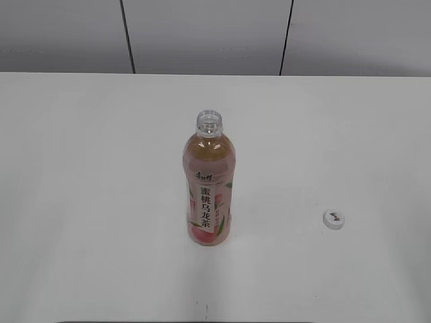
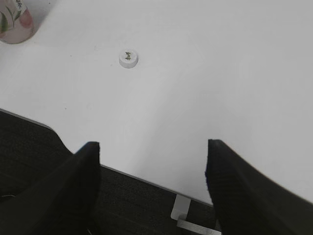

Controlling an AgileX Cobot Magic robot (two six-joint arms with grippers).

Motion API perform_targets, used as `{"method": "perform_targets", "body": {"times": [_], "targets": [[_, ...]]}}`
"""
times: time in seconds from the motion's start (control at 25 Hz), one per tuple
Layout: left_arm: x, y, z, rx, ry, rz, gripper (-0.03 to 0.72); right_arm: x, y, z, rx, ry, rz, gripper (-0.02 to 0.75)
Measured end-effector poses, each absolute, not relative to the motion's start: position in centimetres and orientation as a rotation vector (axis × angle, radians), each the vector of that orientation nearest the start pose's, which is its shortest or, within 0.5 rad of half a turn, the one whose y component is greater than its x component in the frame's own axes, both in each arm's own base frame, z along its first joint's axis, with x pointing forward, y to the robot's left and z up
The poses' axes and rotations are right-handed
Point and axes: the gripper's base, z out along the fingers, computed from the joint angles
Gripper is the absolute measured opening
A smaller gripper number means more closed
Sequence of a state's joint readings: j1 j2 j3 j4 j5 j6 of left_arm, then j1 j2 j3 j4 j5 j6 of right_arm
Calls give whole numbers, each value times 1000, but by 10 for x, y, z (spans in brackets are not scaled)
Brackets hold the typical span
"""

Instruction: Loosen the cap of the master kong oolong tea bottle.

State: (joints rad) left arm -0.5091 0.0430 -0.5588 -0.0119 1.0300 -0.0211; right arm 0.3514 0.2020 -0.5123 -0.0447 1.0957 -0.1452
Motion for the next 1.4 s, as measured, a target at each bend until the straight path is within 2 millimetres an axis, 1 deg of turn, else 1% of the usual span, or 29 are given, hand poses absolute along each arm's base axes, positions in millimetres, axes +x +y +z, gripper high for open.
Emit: {"method": "perform_targets", "body": {"times": [0.56, 0.64, 0.76, 0.88, 1.0, 1.08, 1.2, 1.32, 1.4], "targets": [[-3, 1, 296, 465, 1957, -340, 539, 23, 5, 276, -560, 2198, 53, 512], [-3, 0, 296, 408, 1967, -303, 538, 23, 5, 276, -560, 2198, 53, 512], [-4, 0, 296, 279, 1978, -221, 538, 23, 5, 276, -560, 2198, 53, 512], [-9, 1, 296, 147, 1961, -138, 538, 23, 5, 276, -560, 2198, 53, 512], [-12, 0, 296, 65, 1948, -84, 529, 23, 4, 276, -548, 2200, 48, 512], [-12, 0, 296, 45, 1946, -70, 524, 23, 4, 276, -505, 2210, 28, 510], [-12, 0, 296, 43, 1946, -68, 522, 21, 0, 277, -384, 2215, -28, 511], [-12, 0, 296, 43, 1946, -68, 522, 10, -3, 278, -276, 2159, -76, 511], [-12, 0, 296, 43, 1946, -68, 522, 1, -4, 278, -245, 2105, -89, 511]]}}
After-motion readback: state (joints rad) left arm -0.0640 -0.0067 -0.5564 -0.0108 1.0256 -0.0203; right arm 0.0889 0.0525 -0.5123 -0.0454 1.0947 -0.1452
